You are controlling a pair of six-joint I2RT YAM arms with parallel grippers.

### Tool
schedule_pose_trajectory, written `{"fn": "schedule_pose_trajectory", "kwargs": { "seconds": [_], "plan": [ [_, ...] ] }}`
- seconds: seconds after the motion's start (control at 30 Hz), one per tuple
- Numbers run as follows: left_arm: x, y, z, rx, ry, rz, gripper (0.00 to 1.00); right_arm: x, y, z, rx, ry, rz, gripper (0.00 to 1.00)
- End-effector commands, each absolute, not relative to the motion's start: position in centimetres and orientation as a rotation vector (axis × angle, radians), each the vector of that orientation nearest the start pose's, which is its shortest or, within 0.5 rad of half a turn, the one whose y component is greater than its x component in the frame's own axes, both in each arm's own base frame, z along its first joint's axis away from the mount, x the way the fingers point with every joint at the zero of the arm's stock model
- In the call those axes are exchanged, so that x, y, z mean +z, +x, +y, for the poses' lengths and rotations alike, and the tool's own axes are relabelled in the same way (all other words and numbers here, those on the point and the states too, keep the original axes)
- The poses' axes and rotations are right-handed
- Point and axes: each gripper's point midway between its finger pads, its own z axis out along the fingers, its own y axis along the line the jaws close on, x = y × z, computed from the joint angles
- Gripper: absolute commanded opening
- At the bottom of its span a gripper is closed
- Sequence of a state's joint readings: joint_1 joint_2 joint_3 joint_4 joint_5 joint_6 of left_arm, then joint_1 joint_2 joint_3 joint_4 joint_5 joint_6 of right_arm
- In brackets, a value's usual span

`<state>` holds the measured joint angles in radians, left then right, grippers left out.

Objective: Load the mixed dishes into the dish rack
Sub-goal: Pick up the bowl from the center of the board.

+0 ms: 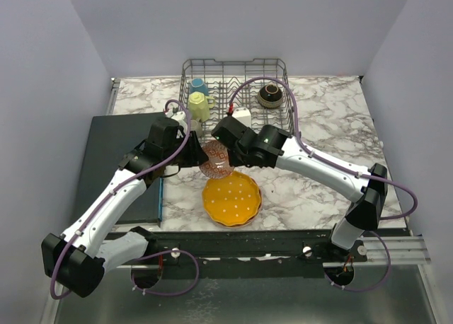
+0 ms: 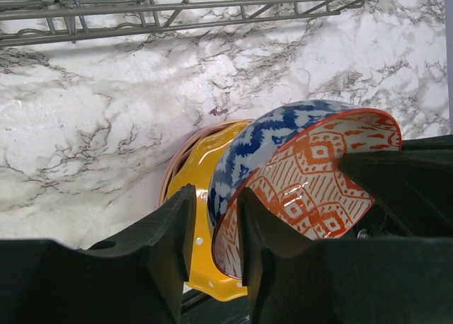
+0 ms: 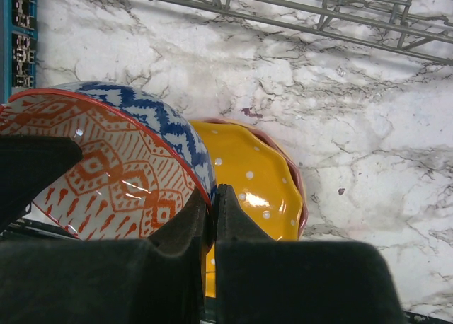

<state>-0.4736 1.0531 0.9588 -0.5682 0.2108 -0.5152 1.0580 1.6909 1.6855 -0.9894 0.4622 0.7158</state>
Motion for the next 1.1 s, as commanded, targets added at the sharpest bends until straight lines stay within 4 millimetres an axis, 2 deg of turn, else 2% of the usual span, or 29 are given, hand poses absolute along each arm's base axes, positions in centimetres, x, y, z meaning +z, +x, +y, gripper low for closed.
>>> {"fn": "schedule_pose_trajectory", "kwargs": {
  "seconds": [0.0, 0.2, 0.33, 0.47, 0.6, 0.83, 0.93, 1.07],
  "plan": [
    [21.1, 25.2, -18.9, -0.728, 0.075, 2.302, 0.31, 22.8, 24.8, 33.2, 0.217, -0.200, 2.369, 0.01],
    [21.0, 25.0, -18.9, -0.729, 0.080, 2.306, 0.15, 22.8, 24.7, 33.0, 0.208, -0.190, 2.367, 0.01],
    [20.8, 24.8, -18.9, -0.733, 0.084, 2.310, 0.01, 22.8, 24.6, 33.0, 0.218, -0.185, 2.367, 0.01],
    [20.5, 24.8, -18.9, -0.728, 0.074, 2.316, 0.00, 23.0, 24.4, 33.1, 0.253, -0.189, 2.362, 0.14],
    [20.7, 24.8, -19.0, -0.735, 0.077, 2.315, 0.00, 23.3, 24.0, 33.2, 0.297, -0.207, 2.355, 0.37],
    [20.8, 24.6, -19.5, -0.777, 0.101, 2.316, 0.00, 24.0, 23.2, 32.1, 0.342, -0.215, 2.333, 0.46],
    [20.6, 24.5, -19.9, -0.801, 0.113, 2.320, 0.00, 24.6, 22.5, 32.1, 0.431, -0.225, 2.306, 0.53],
    [20.9, 24.4, -20.8, -0.870, 0.137, 2.313, 0.00, 26.9, 22.0, 31.6, 0.593, -0.212, 2.221, 0.65]
  ]
}}
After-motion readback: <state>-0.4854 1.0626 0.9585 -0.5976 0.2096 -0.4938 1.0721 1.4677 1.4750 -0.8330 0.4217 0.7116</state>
